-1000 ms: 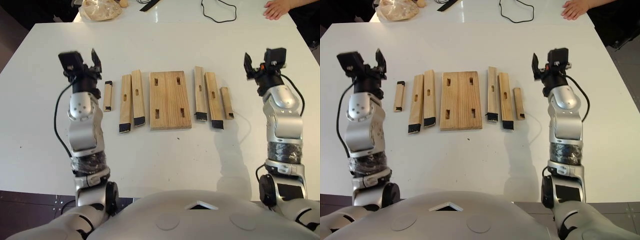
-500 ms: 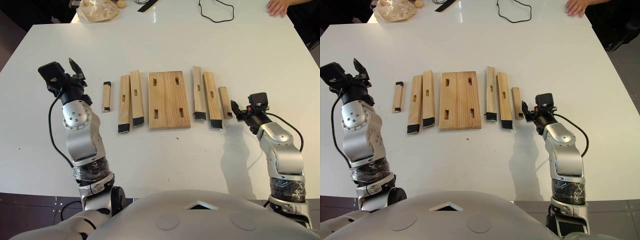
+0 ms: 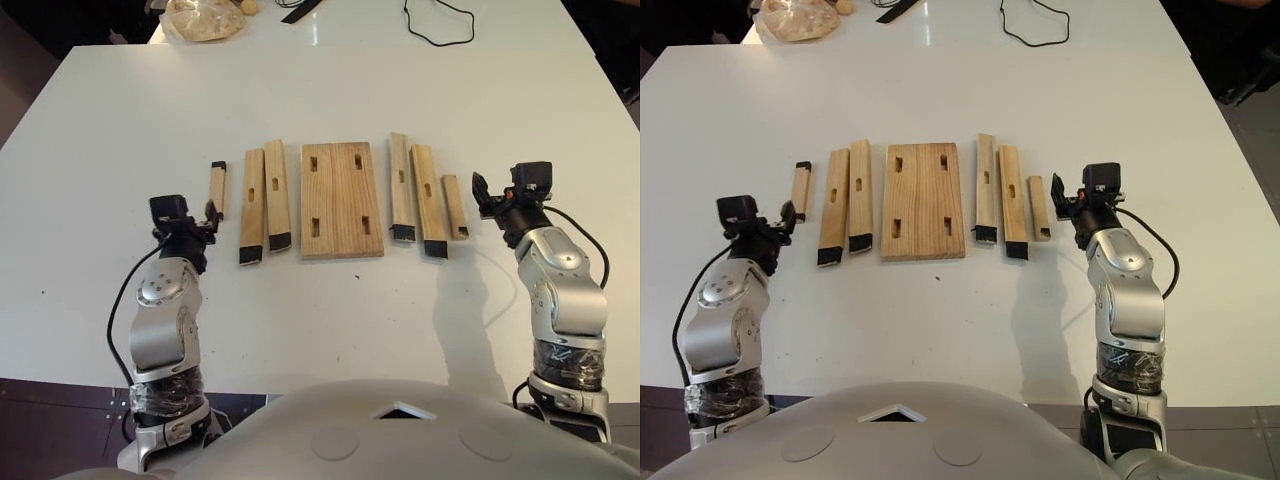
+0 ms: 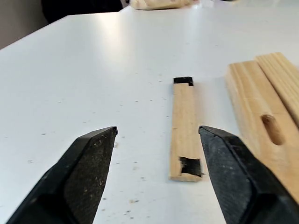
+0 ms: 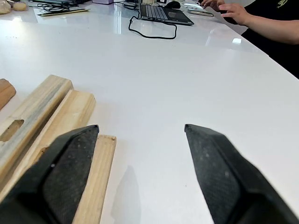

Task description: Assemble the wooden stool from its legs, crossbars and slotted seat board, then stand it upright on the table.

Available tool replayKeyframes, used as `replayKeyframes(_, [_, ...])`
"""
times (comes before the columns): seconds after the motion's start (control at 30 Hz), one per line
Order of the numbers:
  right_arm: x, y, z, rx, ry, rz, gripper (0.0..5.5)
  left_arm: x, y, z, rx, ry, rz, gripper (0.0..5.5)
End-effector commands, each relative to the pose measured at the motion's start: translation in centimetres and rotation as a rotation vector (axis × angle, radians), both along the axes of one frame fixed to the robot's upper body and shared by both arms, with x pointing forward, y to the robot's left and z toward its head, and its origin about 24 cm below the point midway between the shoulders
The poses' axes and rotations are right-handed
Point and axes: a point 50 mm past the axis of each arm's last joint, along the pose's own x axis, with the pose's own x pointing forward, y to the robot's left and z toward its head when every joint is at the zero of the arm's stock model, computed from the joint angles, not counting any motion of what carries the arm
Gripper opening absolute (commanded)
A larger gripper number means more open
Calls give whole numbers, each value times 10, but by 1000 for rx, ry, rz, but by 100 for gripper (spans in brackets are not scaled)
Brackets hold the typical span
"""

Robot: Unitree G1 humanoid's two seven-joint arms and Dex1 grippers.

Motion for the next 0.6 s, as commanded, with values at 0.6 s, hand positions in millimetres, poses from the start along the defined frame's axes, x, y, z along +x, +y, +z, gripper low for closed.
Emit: replayKeyframes(0.6, [29, 11, 20, 125, -135, -38, 340, 11, 18, -27, -12, 191, 15, 324])
